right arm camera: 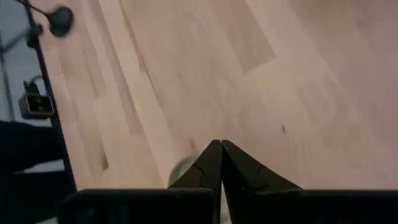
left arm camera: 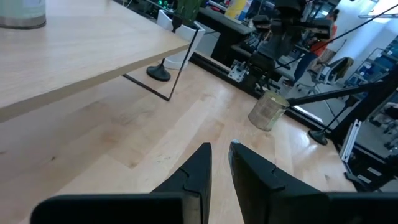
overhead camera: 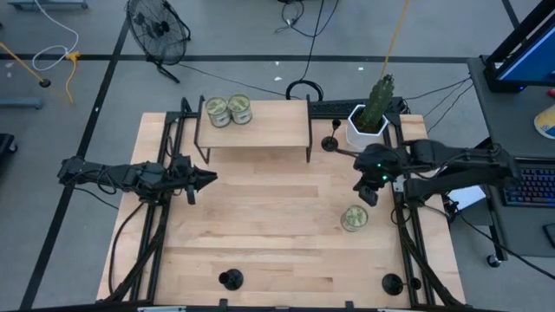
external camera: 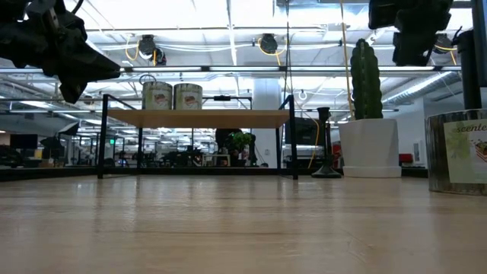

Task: Pick & Place candle stick holders
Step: Put the green scented candle on the shelf

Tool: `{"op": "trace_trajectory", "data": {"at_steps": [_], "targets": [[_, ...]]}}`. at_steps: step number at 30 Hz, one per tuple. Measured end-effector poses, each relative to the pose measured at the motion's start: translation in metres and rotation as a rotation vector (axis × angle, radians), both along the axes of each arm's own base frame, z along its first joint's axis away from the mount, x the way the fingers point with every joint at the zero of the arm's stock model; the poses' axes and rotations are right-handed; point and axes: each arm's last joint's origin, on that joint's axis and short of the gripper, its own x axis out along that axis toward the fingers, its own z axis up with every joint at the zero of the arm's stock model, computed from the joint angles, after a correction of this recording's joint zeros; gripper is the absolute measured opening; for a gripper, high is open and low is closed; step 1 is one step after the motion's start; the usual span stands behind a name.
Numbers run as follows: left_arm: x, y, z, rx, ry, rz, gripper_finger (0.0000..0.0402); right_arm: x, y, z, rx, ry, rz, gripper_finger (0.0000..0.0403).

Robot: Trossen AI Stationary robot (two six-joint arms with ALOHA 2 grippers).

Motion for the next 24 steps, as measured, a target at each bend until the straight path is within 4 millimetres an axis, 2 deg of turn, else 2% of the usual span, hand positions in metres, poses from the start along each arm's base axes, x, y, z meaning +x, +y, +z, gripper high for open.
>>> {"op": "trace_trajectory", "data": {"at_steps": [5,11,17,24], "targets": [[0.0,0.0,0.0,0.02,0.004,-0.004,0.0063,-0.003,0.004,0.012,0.057,0.184,-0.062,0.0],[0.0,0.0,0.0,0.034,0.007,-0.007,0.0063,-0.009,0.008,0.01,0.158,0.355,-0.128,0.0008],[0.0,0.0,0.0,0.038,0.009,-0.008,0.0063,-0.01,0.008,0.006,0.17,0.387,-0.134,0.0042],[0.0,0.0,0.0,0.039,0.01,-0.007,0.0063,-0.01,0.008,0.006,0.185,0.399,-0.183,0.0104]]}}
